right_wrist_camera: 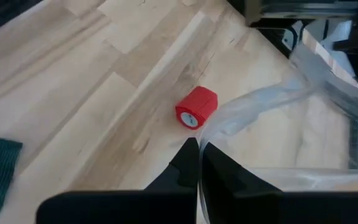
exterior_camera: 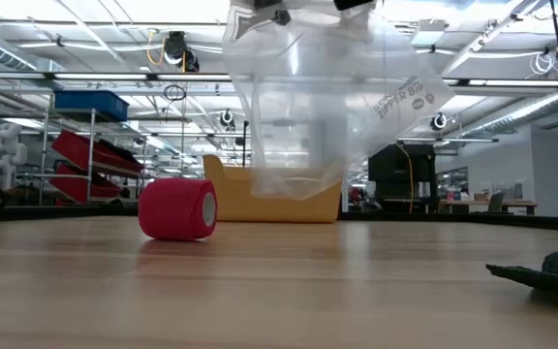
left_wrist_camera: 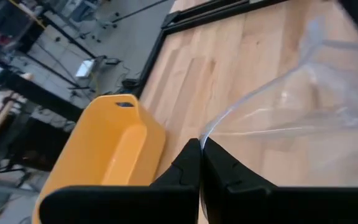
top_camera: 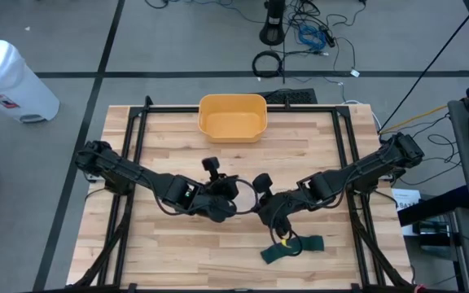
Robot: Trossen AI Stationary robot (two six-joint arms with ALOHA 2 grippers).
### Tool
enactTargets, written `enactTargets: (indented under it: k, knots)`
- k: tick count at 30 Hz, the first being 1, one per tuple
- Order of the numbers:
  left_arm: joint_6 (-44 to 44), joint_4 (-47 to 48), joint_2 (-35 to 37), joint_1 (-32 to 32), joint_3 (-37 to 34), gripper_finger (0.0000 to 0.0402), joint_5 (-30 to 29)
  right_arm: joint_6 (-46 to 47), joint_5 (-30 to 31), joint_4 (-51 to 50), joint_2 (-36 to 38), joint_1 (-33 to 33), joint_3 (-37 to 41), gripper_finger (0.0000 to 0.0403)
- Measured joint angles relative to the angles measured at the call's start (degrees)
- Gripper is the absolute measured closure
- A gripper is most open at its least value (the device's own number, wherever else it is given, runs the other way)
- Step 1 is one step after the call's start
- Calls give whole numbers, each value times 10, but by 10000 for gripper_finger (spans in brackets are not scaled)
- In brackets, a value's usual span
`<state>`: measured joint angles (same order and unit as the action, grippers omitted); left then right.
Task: Roll bandage
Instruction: Open the transparent zip bag
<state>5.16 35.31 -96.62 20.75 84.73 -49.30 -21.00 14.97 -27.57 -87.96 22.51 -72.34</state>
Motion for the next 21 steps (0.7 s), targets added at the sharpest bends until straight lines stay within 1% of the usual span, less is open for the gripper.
enactTargets:
  k: [3, 6, 11, 13, 17, 18, 21]
  knots:
    - [0, -10, 0, 0, 0, 400, 4, 16, 41, 1, 0, -3, -9, 398]
    - [0, -10, 0, 0, 0, 400, 8, 27, 72, 2, 0, -4, -14, 376]
    - [-11, -25, 0, 0, 0, 400, 9, 69, 85, 33, 0, -12, -20, 320]
    - [-15, -27, 0, 0, 0, 400, 11, 69, 88, 43, 0, -14, -20, 301]
    - [-15, -25, 0, 0, 0, 400, 11, 54, 94, 69, 0, -14, -20, 279]
    - [-15, -25, 0, 0, 0, 400, 11, 52, 107, 73, 0, -13, -20, 277]
    - [-15, -25, 0, 0, 0, 400, 11, 47, 169, 67, 0, -16, -20, 279]
